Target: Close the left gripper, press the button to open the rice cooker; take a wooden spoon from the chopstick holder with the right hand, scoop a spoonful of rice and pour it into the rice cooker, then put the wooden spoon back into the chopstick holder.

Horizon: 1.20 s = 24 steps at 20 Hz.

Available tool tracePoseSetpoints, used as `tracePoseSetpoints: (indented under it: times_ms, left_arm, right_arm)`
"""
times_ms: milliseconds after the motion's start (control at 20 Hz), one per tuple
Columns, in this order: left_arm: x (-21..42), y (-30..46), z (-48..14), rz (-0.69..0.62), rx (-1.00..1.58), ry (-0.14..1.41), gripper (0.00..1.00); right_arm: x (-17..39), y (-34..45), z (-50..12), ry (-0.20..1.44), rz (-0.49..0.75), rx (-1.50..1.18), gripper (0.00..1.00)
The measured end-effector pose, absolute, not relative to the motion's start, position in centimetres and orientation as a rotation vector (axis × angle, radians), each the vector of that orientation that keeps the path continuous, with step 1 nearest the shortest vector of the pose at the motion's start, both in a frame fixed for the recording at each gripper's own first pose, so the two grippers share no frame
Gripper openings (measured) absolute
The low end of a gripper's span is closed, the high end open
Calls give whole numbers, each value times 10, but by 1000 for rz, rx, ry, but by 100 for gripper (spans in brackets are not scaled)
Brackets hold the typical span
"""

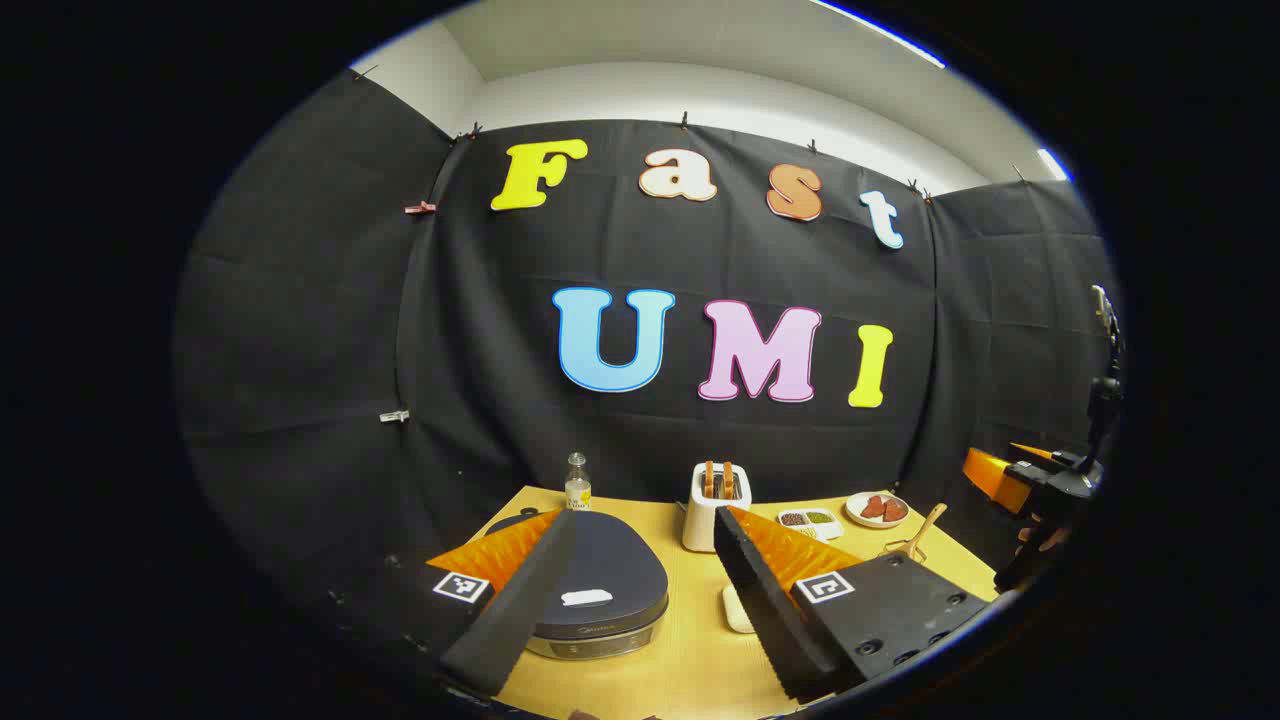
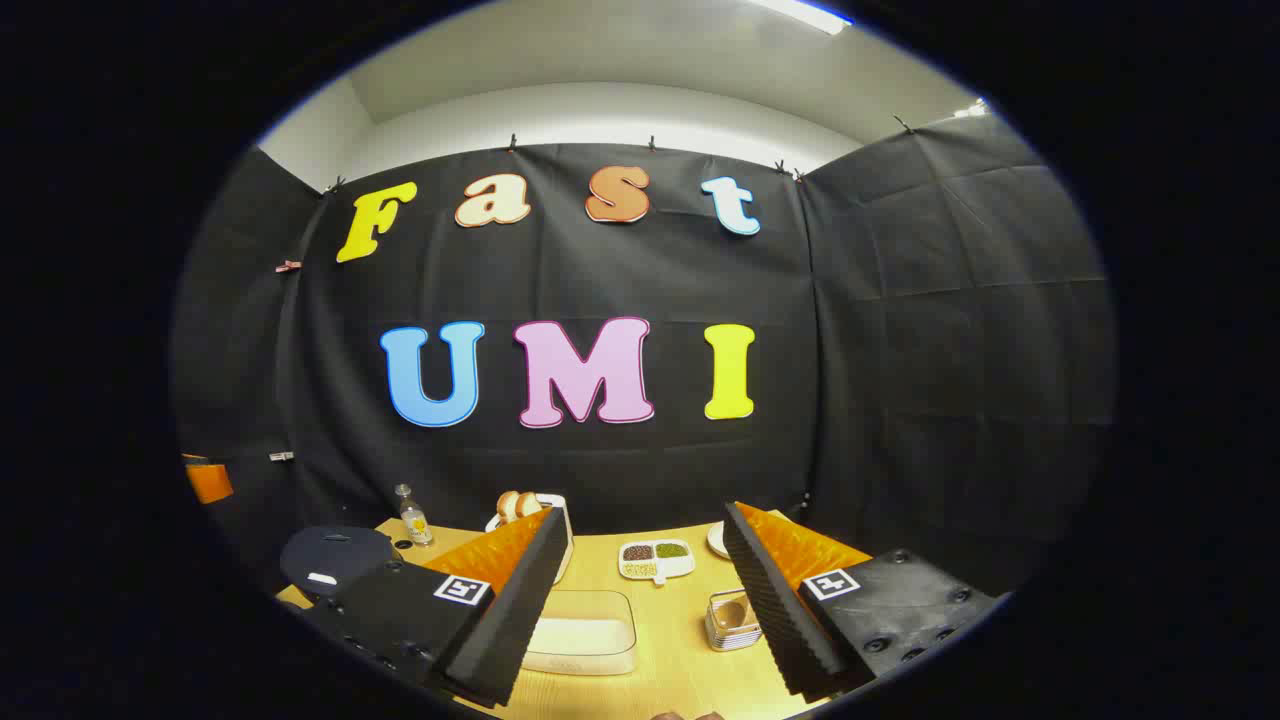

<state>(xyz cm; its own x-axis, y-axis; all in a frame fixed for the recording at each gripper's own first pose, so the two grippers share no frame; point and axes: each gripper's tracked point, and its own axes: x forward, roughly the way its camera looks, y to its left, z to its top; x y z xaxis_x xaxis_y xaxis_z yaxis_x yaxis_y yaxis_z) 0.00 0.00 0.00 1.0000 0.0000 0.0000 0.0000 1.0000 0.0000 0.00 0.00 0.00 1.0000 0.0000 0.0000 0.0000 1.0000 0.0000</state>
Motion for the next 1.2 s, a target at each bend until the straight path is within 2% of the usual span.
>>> tracePoseSetpoints:
  times_ms: [550,1200]
  left_arm:
    - [-5,43,-8,-4,-7,1,96]
    - [25,-4,-19,-46,-62,15,96]
  right_arm:
    - [-17,37,-10,34,15,30,97]
    - [6,-1,-6,44,6,35,97]
